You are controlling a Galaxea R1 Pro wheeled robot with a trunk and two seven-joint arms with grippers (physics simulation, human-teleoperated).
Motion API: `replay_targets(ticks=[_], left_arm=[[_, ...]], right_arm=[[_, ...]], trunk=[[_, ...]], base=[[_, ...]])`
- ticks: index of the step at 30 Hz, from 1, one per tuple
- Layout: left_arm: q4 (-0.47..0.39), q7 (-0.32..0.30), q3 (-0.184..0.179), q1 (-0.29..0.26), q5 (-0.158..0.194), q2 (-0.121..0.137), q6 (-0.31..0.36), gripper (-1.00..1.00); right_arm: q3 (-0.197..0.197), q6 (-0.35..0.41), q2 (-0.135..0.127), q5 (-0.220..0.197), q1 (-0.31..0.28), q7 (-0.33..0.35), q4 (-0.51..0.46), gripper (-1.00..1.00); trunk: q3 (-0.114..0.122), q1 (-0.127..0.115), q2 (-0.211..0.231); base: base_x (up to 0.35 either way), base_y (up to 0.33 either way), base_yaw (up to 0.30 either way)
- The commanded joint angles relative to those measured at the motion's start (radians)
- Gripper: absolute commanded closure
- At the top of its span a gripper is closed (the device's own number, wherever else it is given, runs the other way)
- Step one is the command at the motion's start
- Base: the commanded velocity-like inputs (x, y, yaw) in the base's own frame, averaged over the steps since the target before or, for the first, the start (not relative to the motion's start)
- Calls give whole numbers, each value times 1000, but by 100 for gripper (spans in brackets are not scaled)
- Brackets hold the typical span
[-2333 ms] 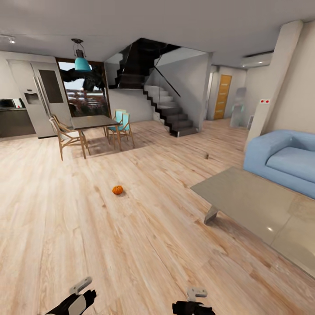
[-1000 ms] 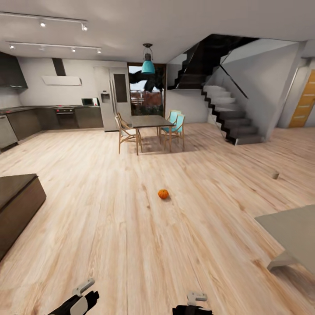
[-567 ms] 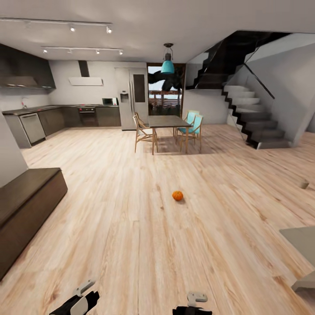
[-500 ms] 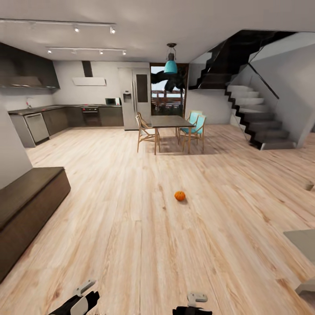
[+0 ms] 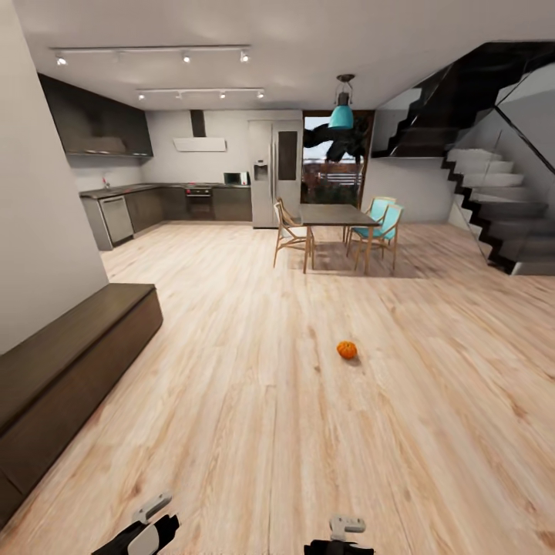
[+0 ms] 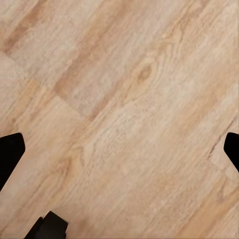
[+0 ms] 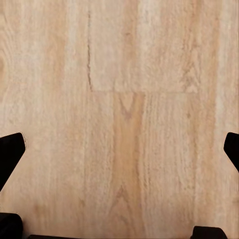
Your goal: Place each of the two pumpkins and all three candles from the living room inside a cabinet in the living room (use any cabinet), then make sure every cabinet is closed, and position the cauldron so it is next to a table in the living room.
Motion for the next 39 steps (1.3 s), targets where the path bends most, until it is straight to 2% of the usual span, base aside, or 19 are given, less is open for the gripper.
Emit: replay_targets(ticks=[1, 13, 25, 39], left_arm=[[0, 0, 0, 0, 0, 0, 0, -100], [0, 0, -1, 0, 0, 0, 0, -100], [0, 0, 0, 0, 0, 0, 0, -100], [0, 0, -1, 0, 0, 0, 0, -100]], right_arm=[[0, 0, 0, 0, 0, 0, 0, -100], [0, 0, 0, 0, 0, 0, 0, -100], [0, 0, 0, 0, 0, 0, 0, -100], [0, 0, 0, 0, 0, 0, 0, -100]], trunk=[[0, 0, 0], [0, 0, 0], [0, 0, 0], [0, 0, 0]], base=[[-11, 0, 291], [-86, -14, 291], [-78, -194, 291], [0, -86, 292]])
